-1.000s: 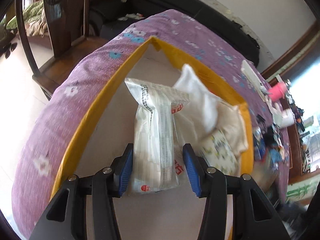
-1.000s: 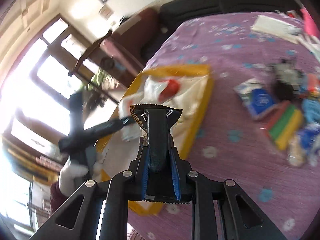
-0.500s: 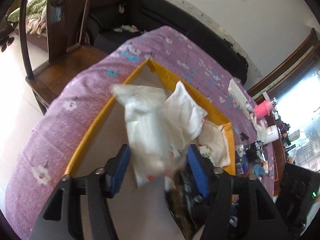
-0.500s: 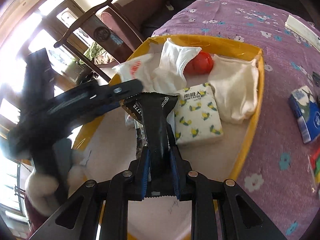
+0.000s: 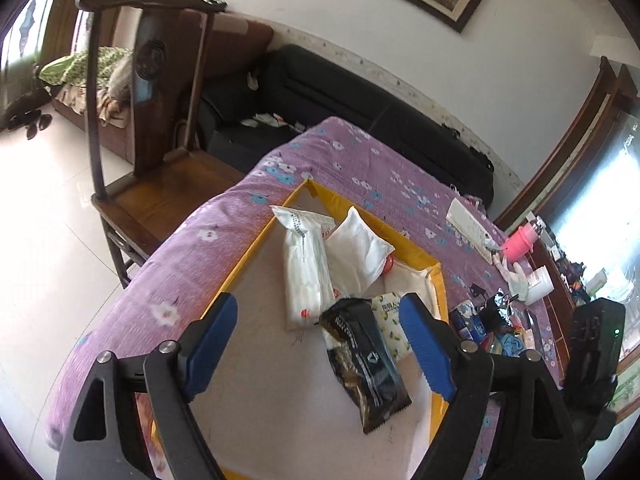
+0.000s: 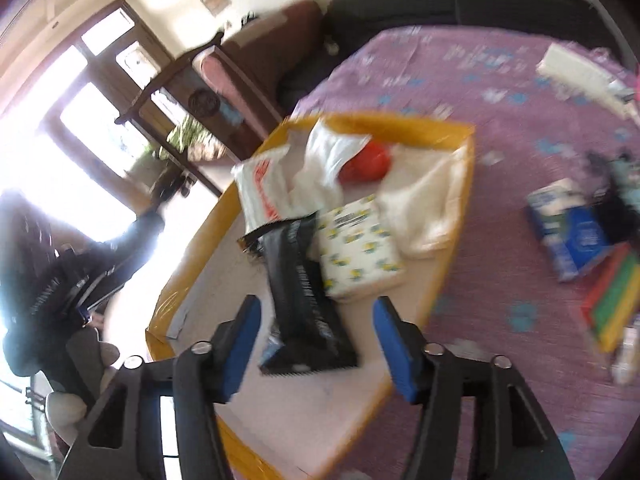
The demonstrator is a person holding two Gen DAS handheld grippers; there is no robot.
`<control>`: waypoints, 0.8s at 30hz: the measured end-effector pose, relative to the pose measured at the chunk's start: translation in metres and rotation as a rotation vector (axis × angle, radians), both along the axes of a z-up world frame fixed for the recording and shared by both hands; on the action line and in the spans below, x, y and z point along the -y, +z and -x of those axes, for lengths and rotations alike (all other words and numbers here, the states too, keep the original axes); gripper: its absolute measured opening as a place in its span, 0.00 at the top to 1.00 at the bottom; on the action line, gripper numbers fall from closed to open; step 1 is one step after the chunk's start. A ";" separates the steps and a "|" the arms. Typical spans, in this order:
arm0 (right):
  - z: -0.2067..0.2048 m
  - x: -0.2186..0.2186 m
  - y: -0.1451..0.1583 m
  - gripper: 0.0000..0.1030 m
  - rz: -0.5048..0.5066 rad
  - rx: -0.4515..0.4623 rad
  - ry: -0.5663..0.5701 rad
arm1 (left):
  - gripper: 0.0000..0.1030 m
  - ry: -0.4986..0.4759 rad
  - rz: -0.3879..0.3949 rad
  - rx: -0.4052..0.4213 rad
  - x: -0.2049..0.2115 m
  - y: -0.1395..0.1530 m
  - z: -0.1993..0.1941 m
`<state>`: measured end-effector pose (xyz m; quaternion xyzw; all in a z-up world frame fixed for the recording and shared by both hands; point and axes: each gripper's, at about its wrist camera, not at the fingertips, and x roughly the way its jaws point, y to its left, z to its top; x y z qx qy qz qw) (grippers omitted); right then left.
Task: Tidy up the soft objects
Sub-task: 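Open both grippers and withdraw them from the tray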
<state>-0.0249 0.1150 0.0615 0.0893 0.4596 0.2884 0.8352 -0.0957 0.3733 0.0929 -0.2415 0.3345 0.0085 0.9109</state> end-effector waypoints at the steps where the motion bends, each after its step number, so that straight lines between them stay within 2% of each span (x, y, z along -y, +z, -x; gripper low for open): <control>1: 0.006 0.012 0.004 0.29 0.002 0.018 -0.022 | 0.20 0.010 0.007 0.009 0.001 0.000 0.008; 4: 0.022 0.051 0.009 0.26 0.021 0.066 -0.108 | 0.19 0.052 0.013 0.022 0.005 -0.001 0.029; 7: 0.039 0.080 0.010 0.26 0.037 0.103 -0.184 | 0.19 0.136 -0.060 0.034 0.018 -0.002 0.059; 11: 0.061 0.111 0.014 0.26 -0.006 0.151 -0.263 | 0.15 0.226 -0.129 0.043 0.033 -0.013 0.094; 15: 0.087 0.129 0.017 0.22 -0.026 0.208 -0.310 | 0.14 0.229 -0.210 0.028 0.043 -0.010 0.106; 24: 0.122 0.158 0.018 0.18 -0.025 0.292 -0.343 | 0.14 0.236 -0.239 0.013 0.063 -0.008 0.116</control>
